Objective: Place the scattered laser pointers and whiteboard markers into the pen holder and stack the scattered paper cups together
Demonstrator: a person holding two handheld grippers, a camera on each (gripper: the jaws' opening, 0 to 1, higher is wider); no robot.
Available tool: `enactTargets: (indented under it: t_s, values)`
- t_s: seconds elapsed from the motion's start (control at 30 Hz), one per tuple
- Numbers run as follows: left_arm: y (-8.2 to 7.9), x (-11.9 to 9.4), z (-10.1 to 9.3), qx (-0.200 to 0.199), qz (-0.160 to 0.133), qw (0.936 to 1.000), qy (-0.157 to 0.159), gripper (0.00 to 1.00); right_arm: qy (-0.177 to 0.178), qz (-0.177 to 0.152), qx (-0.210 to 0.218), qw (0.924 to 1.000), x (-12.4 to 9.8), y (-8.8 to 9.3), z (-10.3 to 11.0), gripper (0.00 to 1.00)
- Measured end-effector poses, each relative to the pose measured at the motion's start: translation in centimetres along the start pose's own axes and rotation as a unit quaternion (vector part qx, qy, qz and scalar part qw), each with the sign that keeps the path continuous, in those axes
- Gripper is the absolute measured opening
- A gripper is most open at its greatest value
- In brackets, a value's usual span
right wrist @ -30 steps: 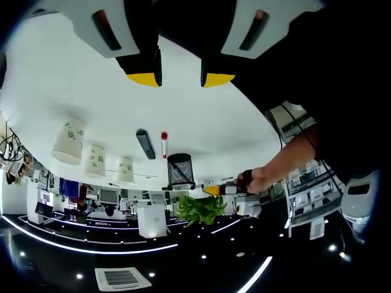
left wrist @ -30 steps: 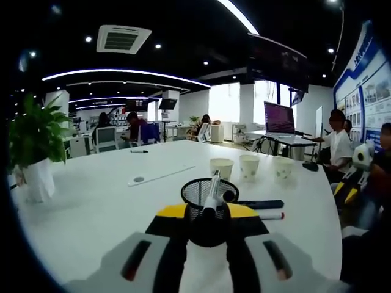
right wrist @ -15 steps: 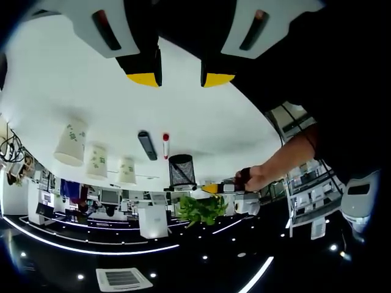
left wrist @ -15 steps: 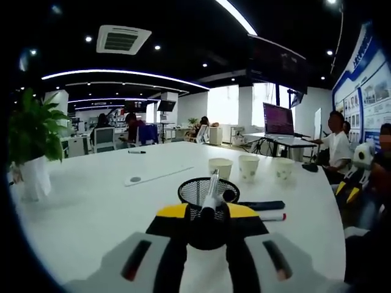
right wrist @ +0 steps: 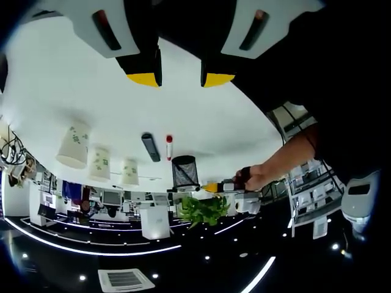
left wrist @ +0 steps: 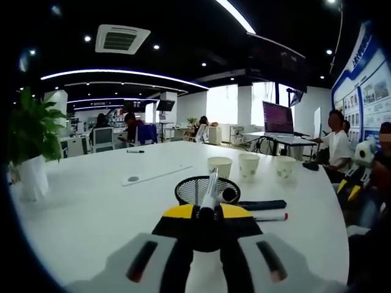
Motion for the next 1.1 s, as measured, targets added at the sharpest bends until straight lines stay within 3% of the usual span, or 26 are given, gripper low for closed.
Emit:
enactTargets:
  t_s: [0.33,1.1]
  values:
    - [0.0,-0.1,-0.5,0.022,0.001,0.9998,0.004,0.13,-0.004,0.002,0.004,1.0000,0.3,0.4,0.0,0.29]
    - [-1.2,-2.9,-0.6,0.007,-0.012,0.9999,-0.002,0.12,-0.014,-0.004,-0.004,0.9999,0.8,-0.3,0.9,0.28]
Point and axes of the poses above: the point that each gripper's makers call its tool centre point, and the gripper's own axes: x roughly forward along the fingers, z roughly to its left, y roughly out of its underside, the point moved 10 cm from there along -x, roughly backward along the fingers, and after that the axes turned 9 degrees about y, right-handed, at the moved point
